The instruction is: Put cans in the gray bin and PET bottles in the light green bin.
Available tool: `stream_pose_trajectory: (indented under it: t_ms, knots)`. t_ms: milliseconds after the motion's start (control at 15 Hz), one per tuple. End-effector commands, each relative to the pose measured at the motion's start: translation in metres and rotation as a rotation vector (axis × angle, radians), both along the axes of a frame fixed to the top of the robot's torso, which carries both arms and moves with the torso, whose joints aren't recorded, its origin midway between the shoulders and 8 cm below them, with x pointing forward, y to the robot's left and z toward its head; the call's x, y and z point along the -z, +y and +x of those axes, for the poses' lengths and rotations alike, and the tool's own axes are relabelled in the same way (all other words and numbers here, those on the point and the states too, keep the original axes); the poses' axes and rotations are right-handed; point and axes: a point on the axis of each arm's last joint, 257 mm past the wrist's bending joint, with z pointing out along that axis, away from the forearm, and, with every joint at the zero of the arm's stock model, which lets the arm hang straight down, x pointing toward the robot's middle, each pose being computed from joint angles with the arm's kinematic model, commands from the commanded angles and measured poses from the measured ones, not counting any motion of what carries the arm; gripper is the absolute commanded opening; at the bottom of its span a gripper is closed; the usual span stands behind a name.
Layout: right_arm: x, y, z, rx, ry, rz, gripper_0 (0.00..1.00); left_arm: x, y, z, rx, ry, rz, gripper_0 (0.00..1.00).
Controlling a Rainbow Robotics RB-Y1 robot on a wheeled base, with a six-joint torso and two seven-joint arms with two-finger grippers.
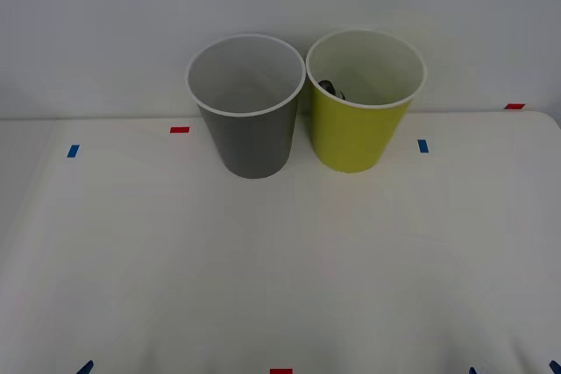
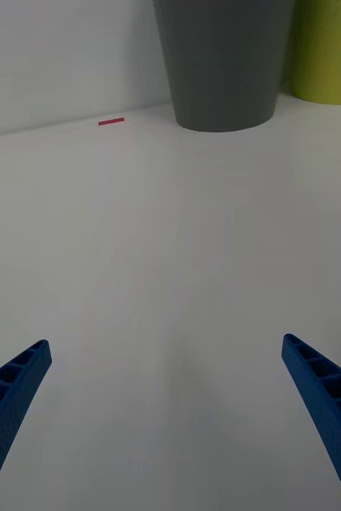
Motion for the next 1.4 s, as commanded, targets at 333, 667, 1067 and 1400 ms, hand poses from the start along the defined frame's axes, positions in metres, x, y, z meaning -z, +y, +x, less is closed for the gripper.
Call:
stream_pose_trajectory:
  t_ms: [333, 667, 1067, 1400]
  knots:
    - [0.0, 0.0, 0.0, 0.0, 0.0, 0.0, 1.0, 0.0, 0.0, 0.0, 0.0, 0.0, 0.0, 1.0]
    - [0.0, 0.0, 0.0, 0.0, 0.0, 0.0, 1.0, 0.0, 0.0, 0.0, 0.0, 0.0, 0.0, 1.0]
    - [0.0, 0.0, 0.0, 0.0, 0.0, 0.0, 1.0, 0.0, 0.0, 0.0, 0.0, 0.0, 0.0, 1.0]
    - [0.0, 0.0, 0.0, 0.0, 0.0, 0.0, 1.0, 0.0, 0.0, 0.0, 0.0, 0.0, 0.0, 1.0]
